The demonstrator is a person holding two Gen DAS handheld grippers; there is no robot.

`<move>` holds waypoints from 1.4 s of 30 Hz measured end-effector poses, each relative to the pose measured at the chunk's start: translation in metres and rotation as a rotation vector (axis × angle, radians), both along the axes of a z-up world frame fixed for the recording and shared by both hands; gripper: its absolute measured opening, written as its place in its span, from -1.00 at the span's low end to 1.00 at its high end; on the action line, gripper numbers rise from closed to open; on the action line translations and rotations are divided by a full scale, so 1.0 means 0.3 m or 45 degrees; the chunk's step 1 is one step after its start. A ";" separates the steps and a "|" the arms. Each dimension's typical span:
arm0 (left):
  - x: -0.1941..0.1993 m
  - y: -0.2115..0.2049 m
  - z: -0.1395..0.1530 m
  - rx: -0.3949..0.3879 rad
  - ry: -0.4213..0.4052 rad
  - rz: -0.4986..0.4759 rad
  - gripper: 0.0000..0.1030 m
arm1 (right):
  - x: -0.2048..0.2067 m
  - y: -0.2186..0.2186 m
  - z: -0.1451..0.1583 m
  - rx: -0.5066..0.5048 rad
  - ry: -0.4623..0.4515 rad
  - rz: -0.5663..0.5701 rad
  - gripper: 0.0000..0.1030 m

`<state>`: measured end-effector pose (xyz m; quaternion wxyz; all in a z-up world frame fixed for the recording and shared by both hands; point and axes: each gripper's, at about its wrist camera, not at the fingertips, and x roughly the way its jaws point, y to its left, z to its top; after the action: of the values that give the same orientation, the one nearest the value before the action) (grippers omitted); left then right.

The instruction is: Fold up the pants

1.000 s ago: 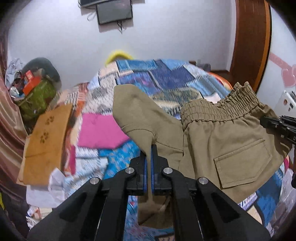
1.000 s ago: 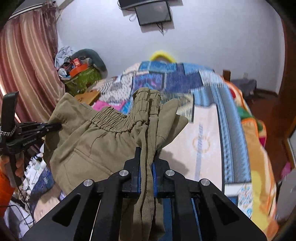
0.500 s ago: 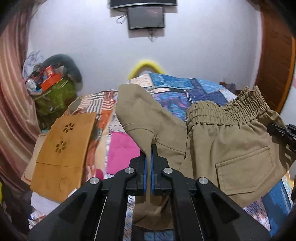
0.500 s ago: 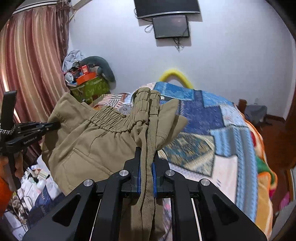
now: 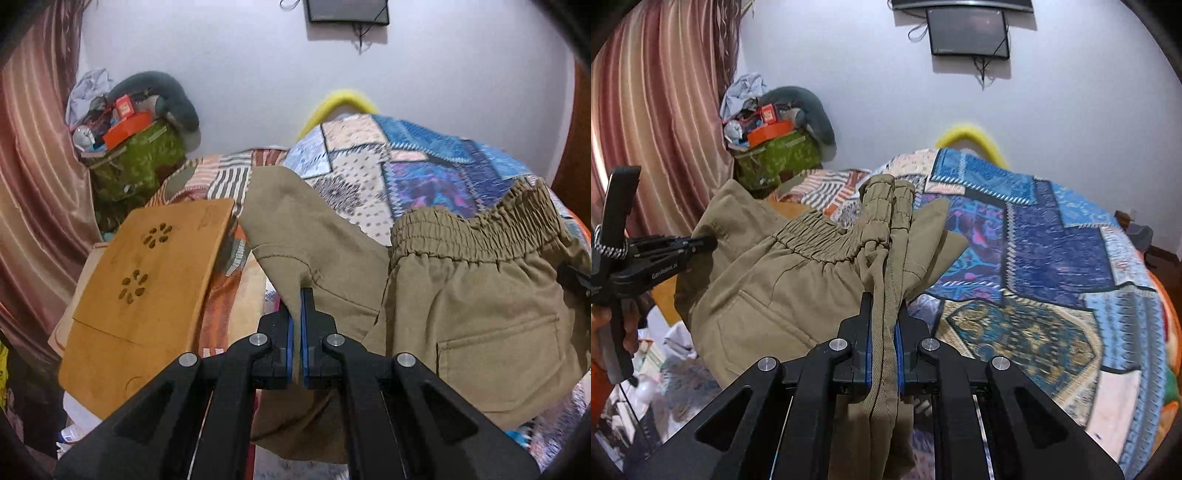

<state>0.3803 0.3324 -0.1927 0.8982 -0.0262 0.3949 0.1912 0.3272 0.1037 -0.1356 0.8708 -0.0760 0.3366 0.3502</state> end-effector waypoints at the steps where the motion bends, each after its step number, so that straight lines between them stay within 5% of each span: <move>1: 0.015 0.012 -0.027 -0.007 0.012 0.005 -0.94 | 0.014 0.026 -0.034 -0.019 0.011 -0.002 -0.85; 7: 0.089 0.078 -0.257 -0.078 0.184 0.020 -0.85 | 0.063 0.078 -0.173 -0.096 0.103 -0.003 -0.85; 11: 0.074 0.118 -0.345 -0.116 0.267 0.074 -0.59 | 0.071 0.074 -0.234 -0.170 0.155 -0.012 -0.80; 14: 0.046 0.151 -0.358 -0.124 0.291 0.129 -0.03 | 0.068 0.055 -0.243 -0.215 0.173 -0.007 -0.57; 19: -0.019 0.156 -0.314 -0.135 0.333 0.129 0.06 | 0.046 0.013 -0.232 -0.318 0.148 -0.045 0.09; 27: -0.147 0.029 -0.094 -0.085 0.268 0.045 0.06 | -0.056 -0.054 -0.080 -0.276 0.116 -0.043 0.10; 42: -0.624 -0.371 0.510 0.028 -0.223 -0.110 0.11 | -0.461 -0.216 0.460 0.043 -0.199 -0.005 0.10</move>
<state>0.1931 0.2211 -0.0396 0.9369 -0.0160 0.3135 0.1536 0.1889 0.0390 0.0023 0.8962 -0.0879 0.2619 0.3470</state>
